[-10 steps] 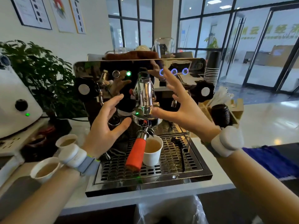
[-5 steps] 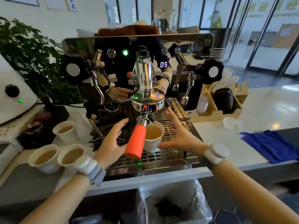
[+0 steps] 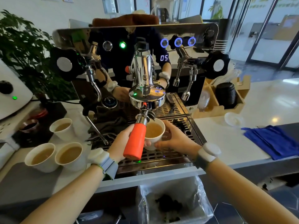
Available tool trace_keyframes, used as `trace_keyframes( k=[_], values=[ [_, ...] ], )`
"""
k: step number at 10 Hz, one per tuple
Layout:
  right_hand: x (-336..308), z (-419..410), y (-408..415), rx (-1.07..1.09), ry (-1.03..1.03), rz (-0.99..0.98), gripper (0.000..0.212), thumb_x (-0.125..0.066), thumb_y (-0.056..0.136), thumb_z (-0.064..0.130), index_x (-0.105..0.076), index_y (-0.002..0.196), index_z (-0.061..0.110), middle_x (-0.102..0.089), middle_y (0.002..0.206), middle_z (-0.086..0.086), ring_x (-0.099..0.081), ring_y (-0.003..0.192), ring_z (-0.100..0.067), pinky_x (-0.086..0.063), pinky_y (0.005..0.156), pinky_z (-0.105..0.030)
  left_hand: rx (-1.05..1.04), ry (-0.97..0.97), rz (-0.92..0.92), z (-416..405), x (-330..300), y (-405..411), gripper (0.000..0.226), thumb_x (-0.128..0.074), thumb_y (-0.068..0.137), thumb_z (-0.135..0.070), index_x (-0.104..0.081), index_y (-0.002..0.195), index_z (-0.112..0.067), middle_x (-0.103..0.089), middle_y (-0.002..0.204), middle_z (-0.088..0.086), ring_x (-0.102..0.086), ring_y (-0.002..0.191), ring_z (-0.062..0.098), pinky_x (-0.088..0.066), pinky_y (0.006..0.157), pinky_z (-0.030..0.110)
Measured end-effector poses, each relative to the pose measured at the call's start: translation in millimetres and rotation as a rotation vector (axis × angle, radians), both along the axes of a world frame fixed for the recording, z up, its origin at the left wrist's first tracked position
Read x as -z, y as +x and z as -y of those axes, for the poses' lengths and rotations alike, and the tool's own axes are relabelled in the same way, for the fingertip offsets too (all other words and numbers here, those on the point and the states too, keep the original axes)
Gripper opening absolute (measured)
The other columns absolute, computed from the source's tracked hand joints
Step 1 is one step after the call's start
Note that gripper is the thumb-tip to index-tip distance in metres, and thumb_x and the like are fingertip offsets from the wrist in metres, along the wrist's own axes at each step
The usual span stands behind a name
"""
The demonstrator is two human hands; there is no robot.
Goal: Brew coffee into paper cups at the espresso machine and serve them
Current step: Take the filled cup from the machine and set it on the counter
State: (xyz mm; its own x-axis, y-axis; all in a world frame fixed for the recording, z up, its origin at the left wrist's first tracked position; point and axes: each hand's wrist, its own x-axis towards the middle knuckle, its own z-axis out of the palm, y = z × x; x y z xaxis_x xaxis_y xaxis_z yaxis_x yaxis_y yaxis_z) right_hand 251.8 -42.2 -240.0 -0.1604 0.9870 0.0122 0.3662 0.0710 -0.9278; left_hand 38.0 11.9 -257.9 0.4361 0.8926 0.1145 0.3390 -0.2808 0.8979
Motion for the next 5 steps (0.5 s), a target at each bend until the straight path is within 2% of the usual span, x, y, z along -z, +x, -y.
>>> trace_keyframes(
  k=[1,2,3,4,5],
  values=[
    [-3.2,2.1,-2.2,0.009,0.013,0.014,0.072,-0.083,0.068,0.020,-0.043,0.115,0.057,-0.059,0.119,0.018,-0.056,0.112,-0.003,-0.051,0.087,-0.020,-0.018,0.036,0.028,0.8,-0.1,-1.3,0.055,-0.085,0.065,-0.041,-0.058,0.112,-0.046,-0.069,0.107,0.000,-0.065,0.099,0.017,-0.054,0.087,0.031],
    [-7.0,4.5,-4.2,0.019,0.042,0.006,0.073,-0.083,0.069,0.017,-0.042,0.116,0.054,-0.058,0.119,0.016,-0.056,0.114,-0.005,-0.051,0.092,-0.027,-0.022,0.053,0.085,1.4,-1.7,-0.8,0.063,-0.086,0.050,-0.059,-0.059,0.107,-0.054,-0.069,0.107,-0.013,-0.065,0.101,0.015,-0.052,0.085,0.029],
    [-11.0,8.0,-7.1,0.017,0.070,-0.013,0.074,-0.083,0.068,0.014,-0.043,0.120,0.048,-0.059,0.120,0.014,-0.057,0.114,-0.007,-0.051,0.094,-0.030,-0.051,0.037,0.092,1.7,-2.9,-2.6,0.060,-0.080,0.052,-0.068,-0.063,0.105,-0.045,-0.070,0.102,-0.013,-0.066,0.100,0.017,-0.055,0.082,0.029],
    [-13.1,15.1,-11.1,0.029,0.081,-0.032,0.073,-0.083,0.068,0.014,-0.044,0.126,0.037,-0.060,0.120,0.011,-0.058,0.112,-0.006,-0.051,0.093,-0.029,-0.035,-0.002,0.077,7.1,-6.6,-4.2,0.038,-0.076,0.074,-0.045,-0.063,0.109,-0.037,-0.070,0.103,-0.008,-0.066,0.102,0.017,-0.056,0.084,0.030],
    [-12.0,25.9,-16.5,0.031,0.069,-0.046,0.070,-0.082,0.070,0.013,-0.045,0.126,0.032,-0.060,0.119,0.010,-0.058,0.111,-0.005,-0.052,0.090,-0.024,-0.031,-0.053,-0.015,13.7,-9.7,-5.5,0.019,-0.050,0.093,-0.020,-0.061,0.108,-0.022,-0.066,0.105,0.003,-0.063,0.104,0.031,-0.052,0.089,0.049]
  ],
)
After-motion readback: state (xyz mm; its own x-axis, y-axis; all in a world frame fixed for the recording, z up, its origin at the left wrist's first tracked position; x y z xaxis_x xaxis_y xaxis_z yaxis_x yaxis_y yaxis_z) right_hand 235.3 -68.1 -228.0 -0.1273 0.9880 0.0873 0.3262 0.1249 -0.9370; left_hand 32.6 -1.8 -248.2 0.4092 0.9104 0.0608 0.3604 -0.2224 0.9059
